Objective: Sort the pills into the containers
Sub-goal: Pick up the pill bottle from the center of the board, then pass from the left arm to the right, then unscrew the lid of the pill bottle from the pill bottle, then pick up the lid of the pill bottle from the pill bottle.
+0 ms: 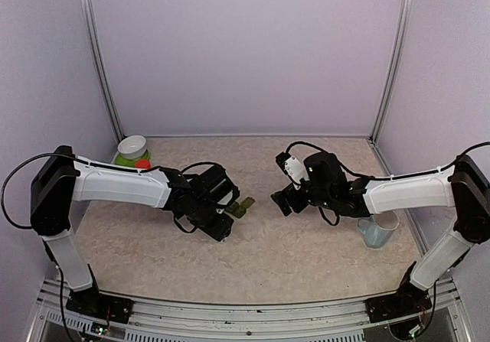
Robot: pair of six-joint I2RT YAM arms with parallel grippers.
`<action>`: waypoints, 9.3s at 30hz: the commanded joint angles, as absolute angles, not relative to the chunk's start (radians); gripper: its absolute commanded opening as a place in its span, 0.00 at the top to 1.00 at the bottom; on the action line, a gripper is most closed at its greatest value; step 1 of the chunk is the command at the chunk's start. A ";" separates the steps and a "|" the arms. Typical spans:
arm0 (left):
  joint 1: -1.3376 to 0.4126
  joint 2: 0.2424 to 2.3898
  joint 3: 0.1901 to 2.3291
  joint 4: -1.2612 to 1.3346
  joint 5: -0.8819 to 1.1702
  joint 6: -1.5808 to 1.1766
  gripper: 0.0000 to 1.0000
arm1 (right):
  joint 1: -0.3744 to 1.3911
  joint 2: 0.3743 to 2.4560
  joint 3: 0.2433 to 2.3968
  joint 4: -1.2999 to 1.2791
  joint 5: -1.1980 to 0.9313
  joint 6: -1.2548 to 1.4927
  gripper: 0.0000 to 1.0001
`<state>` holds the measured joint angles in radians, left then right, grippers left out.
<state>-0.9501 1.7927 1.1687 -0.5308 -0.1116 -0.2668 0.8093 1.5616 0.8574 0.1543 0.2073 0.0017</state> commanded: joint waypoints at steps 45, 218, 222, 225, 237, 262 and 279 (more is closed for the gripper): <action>-0.935 1.379 0.988 0.110 0.361 -0.054 0.87 | 0.802 1.327 0.791 0.399 -0.757 -0.018 0.04; -0.776 1.571 0.859 0.920 0.689 -0.686 0.03 | 0.897 1.510 0.848 0.605 -0.368 0.241 0.91; -0.775 1.561 0.852 0.905 0.683 -0.676 0.06 | 0.897 1.511 0.853 0.584 -0.329 0.240 0.91; -0.775 1.554 0.848 0.888 0.681 -0.668 0.07 | 0.895 1.509 0.848 0.585 -0.311 0.239 0.91; -0.766 1.530 0.844 0.844 0.661 -0.650 0.21 | 0.875 1.483 0.817 0.625 -0.297 0.236 0.91; -0.750 1.534 0.826 0.831 0.618 -0.664 0.51 | 0.868 1.461 0.775 0.663 -0.305 0.241 0.91; -0.749 1.536 0.824 0.829 0.598 -0.696 0.76 | 0.865 1.457 0.755 0.688 -0.321 0.217 0.91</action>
